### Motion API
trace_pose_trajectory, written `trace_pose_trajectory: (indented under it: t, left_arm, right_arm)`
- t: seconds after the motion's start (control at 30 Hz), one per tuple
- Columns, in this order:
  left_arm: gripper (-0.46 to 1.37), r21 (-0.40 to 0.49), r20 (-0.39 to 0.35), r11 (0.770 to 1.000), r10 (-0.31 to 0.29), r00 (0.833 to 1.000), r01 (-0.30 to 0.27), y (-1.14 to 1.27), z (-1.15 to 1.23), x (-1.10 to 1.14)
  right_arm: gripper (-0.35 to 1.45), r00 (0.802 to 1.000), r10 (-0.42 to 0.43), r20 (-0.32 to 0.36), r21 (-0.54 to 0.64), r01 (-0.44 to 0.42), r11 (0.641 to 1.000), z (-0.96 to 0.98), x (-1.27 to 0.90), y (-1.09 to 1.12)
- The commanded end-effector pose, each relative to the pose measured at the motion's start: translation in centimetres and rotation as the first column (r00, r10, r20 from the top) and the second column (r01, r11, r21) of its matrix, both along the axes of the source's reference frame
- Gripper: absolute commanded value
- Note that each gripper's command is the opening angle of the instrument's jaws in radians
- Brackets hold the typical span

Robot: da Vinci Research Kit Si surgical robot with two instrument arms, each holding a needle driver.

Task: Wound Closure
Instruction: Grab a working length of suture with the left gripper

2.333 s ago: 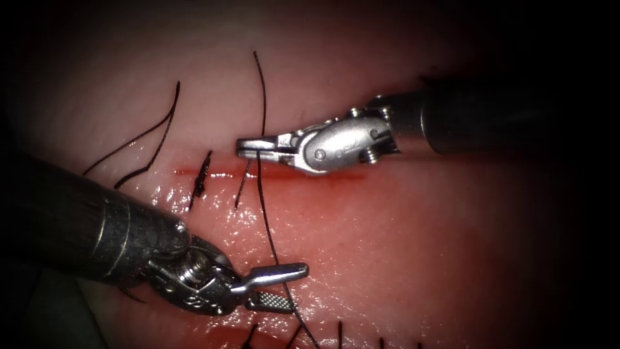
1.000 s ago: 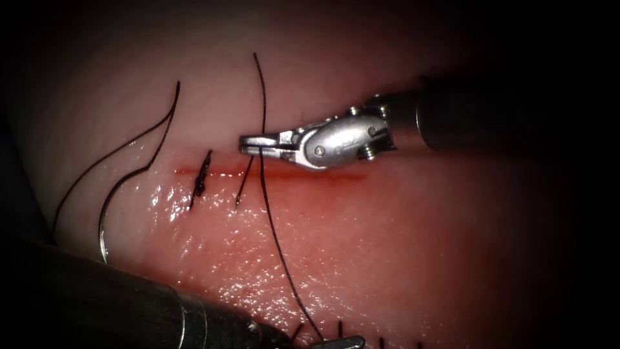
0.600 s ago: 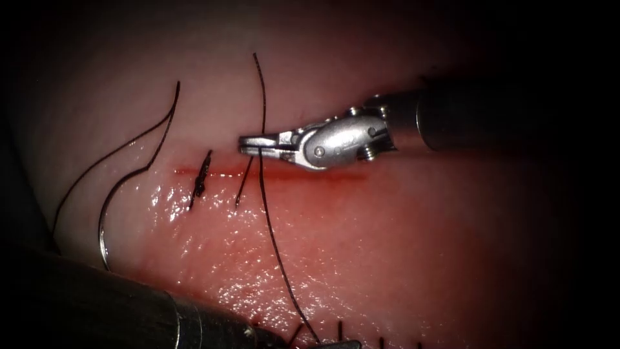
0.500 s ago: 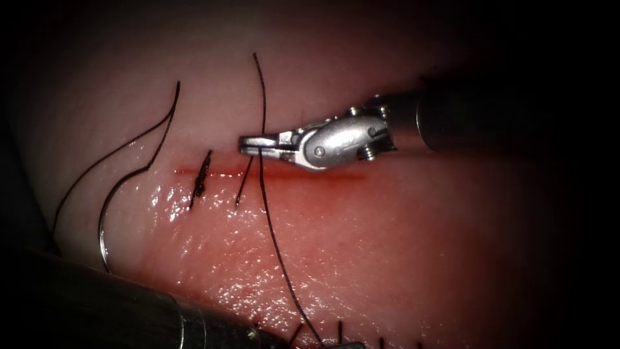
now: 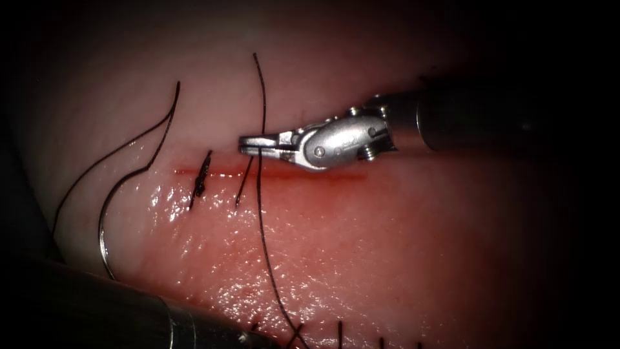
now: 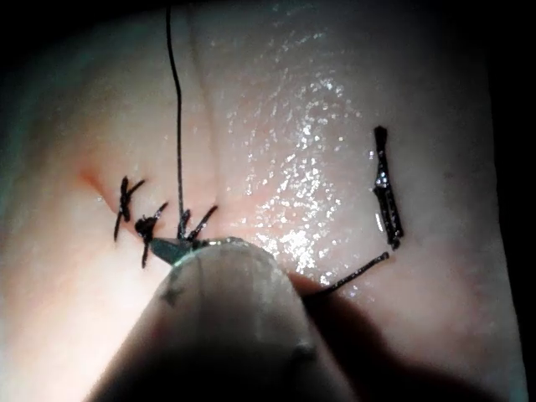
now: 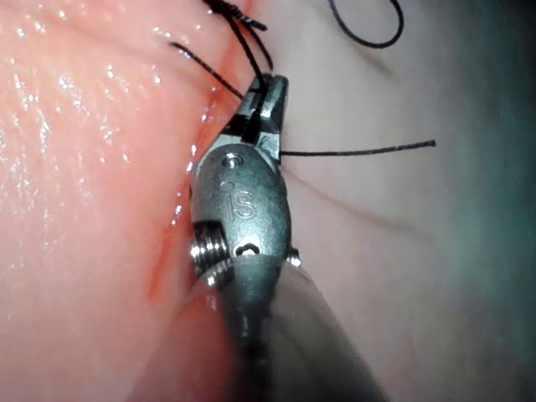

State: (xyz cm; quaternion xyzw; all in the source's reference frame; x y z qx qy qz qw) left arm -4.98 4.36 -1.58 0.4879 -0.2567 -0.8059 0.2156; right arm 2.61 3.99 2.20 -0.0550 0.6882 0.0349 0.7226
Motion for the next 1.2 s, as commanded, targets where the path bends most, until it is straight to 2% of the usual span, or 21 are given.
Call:
trace_pose_trajectory:
  t: [0.03,0.3,0.57,0.8,1.2]
  left_arm:
    - [-0.35,0.006,-0.007,1.000,0.005,1.000,-0.005,0.00,-0.01,0.03]
    - [-0.35,0.030,-0.042,0.999,-0.016,0.999,0.017,0.01,-0.07,0.42]
    - [-0.35,0.039,-0.077,0.998,-0.055,0.996,0.058,0.10,-0.17,0.94]
    - [-0.35,0.054,-0.103,0.994,-0.084,0.991,0.090,0.26,-0.31,1.34]
    - [-0.35,0.050,-0.134,0.991,-0.120,0.984,0.128,0.58,-0.45,1.79]
  right_arm:
    - [-0.35,1.000,0.003,0.000,0.000,-0.003,1.000,0.00,0.00,0.00]
    - [-0.35,1.000,0.001,-0.002,0.003,-0.001,1.000,-0.08,-0.02,-0.02]
    - [-0.35,1.000,-0.006,-0.010,0.029,0.006,1.000,-0.28,-0.10,-0.10]
    - [-0.35,1.000,-0.014,-0.006,0.051,0.015,0.999,-0.40,-0.10,-0.25]
    - [-0.35,1.000,-0.021,-0.009,0.085,0.022,0.996,-0.50,-0.17,-0.35]
